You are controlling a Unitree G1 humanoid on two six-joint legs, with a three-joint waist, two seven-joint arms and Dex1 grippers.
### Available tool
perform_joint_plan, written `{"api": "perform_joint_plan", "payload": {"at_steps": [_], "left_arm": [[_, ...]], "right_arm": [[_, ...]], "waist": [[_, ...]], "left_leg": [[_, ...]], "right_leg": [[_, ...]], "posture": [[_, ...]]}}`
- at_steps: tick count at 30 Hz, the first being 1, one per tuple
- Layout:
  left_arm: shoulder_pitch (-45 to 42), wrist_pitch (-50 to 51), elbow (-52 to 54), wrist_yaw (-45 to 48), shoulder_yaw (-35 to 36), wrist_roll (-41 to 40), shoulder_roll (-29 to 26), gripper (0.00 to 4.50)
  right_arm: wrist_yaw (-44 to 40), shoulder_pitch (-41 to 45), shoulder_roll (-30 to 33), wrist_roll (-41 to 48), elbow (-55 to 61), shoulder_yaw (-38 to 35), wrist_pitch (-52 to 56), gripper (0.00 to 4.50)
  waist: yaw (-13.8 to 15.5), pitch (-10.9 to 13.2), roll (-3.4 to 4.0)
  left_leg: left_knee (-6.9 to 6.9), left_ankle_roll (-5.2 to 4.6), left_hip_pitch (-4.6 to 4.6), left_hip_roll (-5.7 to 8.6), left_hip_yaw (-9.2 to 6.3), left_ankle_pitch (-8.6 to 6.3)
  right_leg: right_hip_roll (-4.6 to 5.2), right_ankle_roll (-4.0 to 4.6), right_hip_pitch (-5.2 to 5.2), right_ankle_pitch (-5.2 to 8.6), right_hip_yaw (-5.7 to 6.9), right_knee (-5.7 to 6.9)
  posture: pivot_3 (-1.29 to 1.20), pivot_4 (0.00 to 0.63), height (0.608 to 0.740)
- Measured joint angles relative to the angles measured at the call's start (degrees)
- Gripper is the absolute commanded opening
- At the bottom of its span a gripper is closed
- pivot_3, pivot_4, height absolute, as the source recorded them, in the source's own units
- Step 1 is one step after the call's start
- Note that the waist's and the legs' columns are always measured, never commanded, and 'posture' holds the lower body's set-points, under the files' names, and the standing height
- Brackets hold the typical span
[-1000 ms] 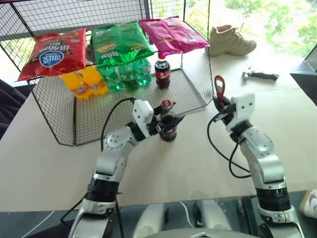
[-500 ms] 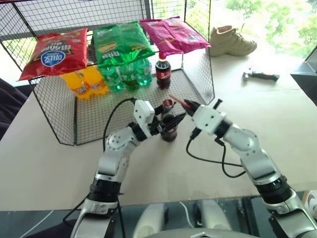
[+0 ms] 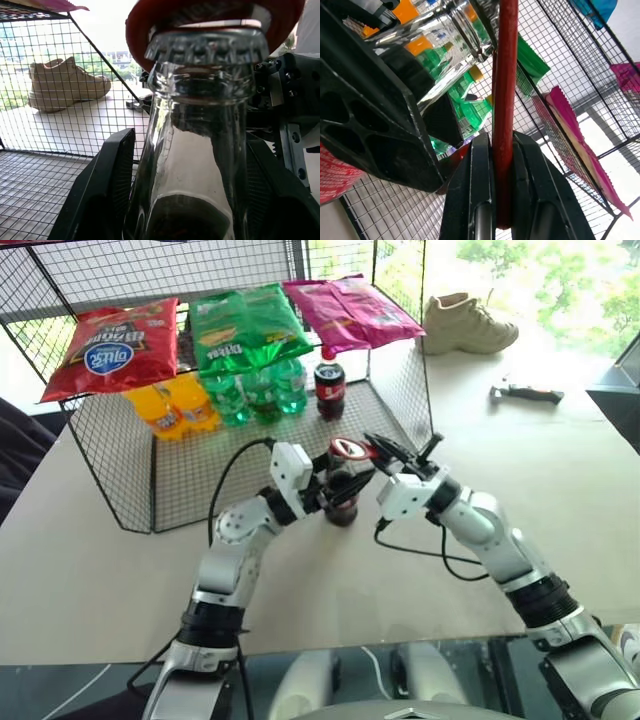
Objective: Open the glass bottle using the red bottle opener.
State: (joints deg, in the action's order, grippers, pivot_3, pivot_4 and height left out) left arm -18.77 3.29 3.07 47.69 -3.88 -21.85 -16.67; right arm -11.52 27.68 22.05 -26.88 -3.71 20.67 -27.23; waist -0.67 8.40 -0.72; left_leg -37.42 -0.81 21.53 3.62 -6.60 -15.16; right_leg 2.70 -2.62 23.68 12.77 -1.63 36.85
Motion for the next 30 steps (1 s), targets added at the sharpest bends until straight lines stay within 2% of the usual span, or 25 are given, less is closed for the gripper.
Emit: {"api": "perform_joint_plan", "payload": {"at_steps": [5,10,18,30], "left_arm": [[0.4,0.11,0.05,0.02,0.05,-0.16,-0.06,2.23],[0.58,0.79,-0.28,0.01,0.61,-0.22,-0.25,2.23],[0.58,1.11,-0.33,0.11,0.97,-0.22,-0.22,2.23],[0.53,1.09,-0.3,-0.01,0.89,-0.12,0.62,2.23]], "right_arm": [[0.82,1.59,-1.87,-0.58,-4.36,0.24,-3.42,0.0],[-0.93,3.35,-3.98,1.6,-8.39,0.75,-4.44,0.0],[-1.89,4.78,-4.13,2.65,-11.34,0.77,-7.1,0.0],[-3.3,14.06,4.1,-3.37,-14.57,0.97,-14.27,0.0]], "waist": [[-0.09,-0.06,0.02],[-0.19,-0.06,0.03],[-0.25,-0.07,0.05],[0.08,-0.01,0.1]], "left_leg": [[0.02,0.0,-0.13,-0.02,0.02,0.0],[0.15,-0.11,-0.83,-0.04,0.08,-0.07],[0.15,-0.23,-0.87,-0.07,0.08,-0.14],[0.15,-0.06,-0.77,-0.05,0.04,-0.04]], "right_leg": [[-0.02,0.0,-0.11,0.0,-0.03,0.0],[-0.06,0.02,-0.68,0.03,-0.1,-0.02],[-0.09,0.02,-0.7,0.02,-0.11,-0.01],[-0.06,0.02,-0.68,0.03,-0.06,-0.08]], "posture": [[0.0,0.15,0.74],[0.0,0.15,0.74],[0.0,0.15,0.74],[0.0,0.15,0.74]]}}
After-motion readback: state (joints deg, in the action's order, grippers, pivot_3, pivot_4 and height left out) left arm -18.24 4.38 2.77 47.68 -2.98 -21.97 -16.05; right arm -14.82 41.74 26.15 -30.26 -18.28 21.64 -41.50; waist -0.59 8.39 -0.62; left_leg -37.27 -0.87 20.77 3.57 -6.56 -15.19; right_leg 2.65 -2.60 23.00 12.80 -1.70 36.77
